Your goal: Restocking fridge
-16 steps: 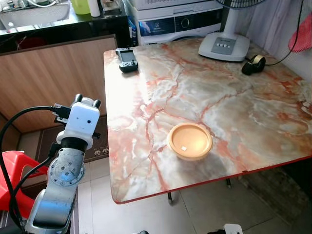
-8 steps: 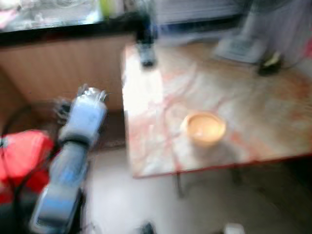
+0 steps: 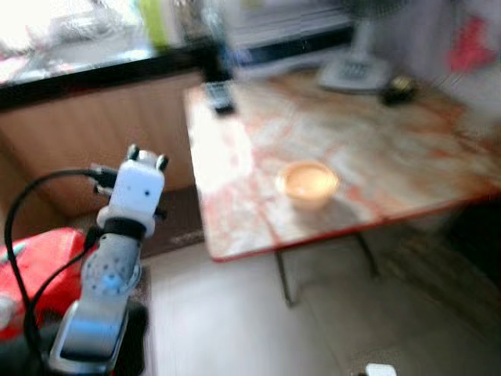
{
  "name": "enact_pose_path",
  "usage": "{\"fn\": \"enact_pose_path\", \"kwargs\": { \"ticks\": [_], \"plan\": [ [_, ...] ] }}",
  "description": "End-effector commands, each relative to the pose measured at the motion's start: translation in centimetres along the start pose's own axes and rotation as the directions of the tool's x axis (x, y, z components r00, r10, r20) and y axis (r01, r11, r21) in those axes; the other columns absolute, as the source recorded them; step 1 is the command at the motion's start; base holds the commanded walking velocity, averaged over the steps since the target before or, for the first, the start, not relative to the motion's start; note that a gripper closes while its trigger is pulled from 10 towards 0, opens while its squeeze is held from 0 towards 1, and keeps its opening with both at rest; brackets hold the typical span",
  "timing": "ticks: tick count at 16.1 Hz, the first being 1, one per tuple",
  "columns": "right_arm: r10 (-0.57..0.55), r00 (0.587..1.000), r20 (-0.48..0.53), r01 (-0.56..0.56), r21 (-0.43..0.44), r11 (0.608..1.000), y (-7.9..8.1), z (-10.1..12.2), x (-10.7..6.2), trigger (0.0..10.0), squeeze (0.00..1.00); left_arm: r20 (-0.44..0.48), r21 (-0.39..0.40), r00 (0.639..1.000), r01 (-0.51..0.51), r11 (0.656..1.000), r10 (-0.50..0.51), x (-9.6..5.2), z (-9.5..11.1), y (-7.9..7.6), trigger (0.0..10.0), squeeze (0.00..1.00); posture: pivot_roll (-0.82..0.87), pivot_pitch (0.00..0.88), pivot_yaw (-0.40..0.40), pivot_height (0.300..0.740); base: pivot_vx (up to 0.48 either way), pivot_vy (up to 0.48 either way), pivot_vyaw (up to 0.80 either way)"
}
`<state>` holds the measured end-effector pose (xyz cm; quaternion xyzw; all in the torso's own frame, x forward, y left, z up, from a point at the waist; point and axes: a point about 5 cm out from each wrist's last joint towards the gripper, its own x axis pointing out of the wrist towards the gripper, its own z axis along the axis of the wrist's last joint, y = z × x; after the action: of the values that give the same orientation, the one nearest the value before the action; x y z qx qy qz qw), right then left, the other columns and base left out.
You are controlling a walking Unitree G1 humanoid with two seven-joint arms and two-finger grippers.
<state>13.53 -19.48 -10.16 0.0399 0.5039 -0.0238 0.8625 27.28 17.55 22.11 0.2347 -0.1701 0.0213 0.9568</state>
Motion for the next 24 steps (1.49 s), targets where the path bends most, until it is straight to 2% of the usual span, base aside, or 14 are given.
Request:
{"fn": "enact_pose_path", "kwargs": {
  "ticks": [1, 6, 11, 13, 18, 21, 24],
  "plan": [
    [0.008, 0.999, -0.032, -0.008, 0.015, 1.0, 0.4, -0.8, 0.0, 10.0, 0.0, -0.02, 0.025, 1.0, 0.002, 1.0, -0.001, -0.1, -0.4, 0.2, 10.0, 0.0, 0.03, 0.065, 0.057, 0.74, 0.0, 0.0, 0.0],
    [-0.003, 0.999, -0.038, 0.004, 0.03, 1.0, 0.4, -0.8, 0.0, 10.0, 0.0, -0.017, 0.024, 1.0, 0.015, 1.0, -0.014, 0.0, -0.5, 0.2, 10.0, 0.0, 0.03, 0.065, 0.063, 0.74, 0.0, 0.0, 0.0],
    [-0.006, 0.999, -0.037, 0.008, 0.06, 0.998, 0.9, -1.0, 0.0, 10.0, 0.0, 0.016, 0.029, 0.998, 0.054, 0.998, -0.054, 0.8, -0.6, -0.3, 10.0, 0.0, 0.02, 0.029, 0.085, 0.74, 0.0, 0.0, -0.8],
    [-0.011, 0.999, -0.036, 0.013, 0.066, 0.998, 1.0, -0.9, 0.0, 10.0, 0.0, 0.017, 0.047, 0.999, 0.041, 0.998, -0.042, 1.3, -0.7, -0.4, 10.0, 0.0, 0.01, 0.013, 0.091, 0.74, 0.0, -0.362, -0.8],
    [-0.025, 0.999, -0.023, 0.027, 0.089, 0.996, 1.3, -0.4, 0.2, 10.0, 0.0, 0.07, 0.011, 0.995, 0.066, 0.998, -0.066, 2.8, -0.5, -1.2, 10.0, 0.0, -0.04, 0.0, 0.108, 0.74, 0.0, -0.092, -0.8],
    [-0.046, 0.998, -0.035, 0.049, 0.108, 0.993, 1.4, -0.8, 0.1, 10.0, 0.0, 0.097, 0.01, 0.991, 0.088, 0.996, -0.089, 3.5, -0.4, -1.8, 10.0, 0.0, -0.05, 0.0, 0.115, 0.74, 0.0, 0.0, -0.8],
    [-0.049, 0.998, -0.045, 0.054, 0.113, 0.992, 1.3, -1.1, 0.1, 10.0, 0.0, 0.114, -0.011, 0.986, 0.121, 0.993, -0.119, 3.5, -0.5, -2.4, 10.0, 0.0, -0.05, 0.0, 0.113, 0.74, 0.0, 0.0, -0.8]
  ]
}}
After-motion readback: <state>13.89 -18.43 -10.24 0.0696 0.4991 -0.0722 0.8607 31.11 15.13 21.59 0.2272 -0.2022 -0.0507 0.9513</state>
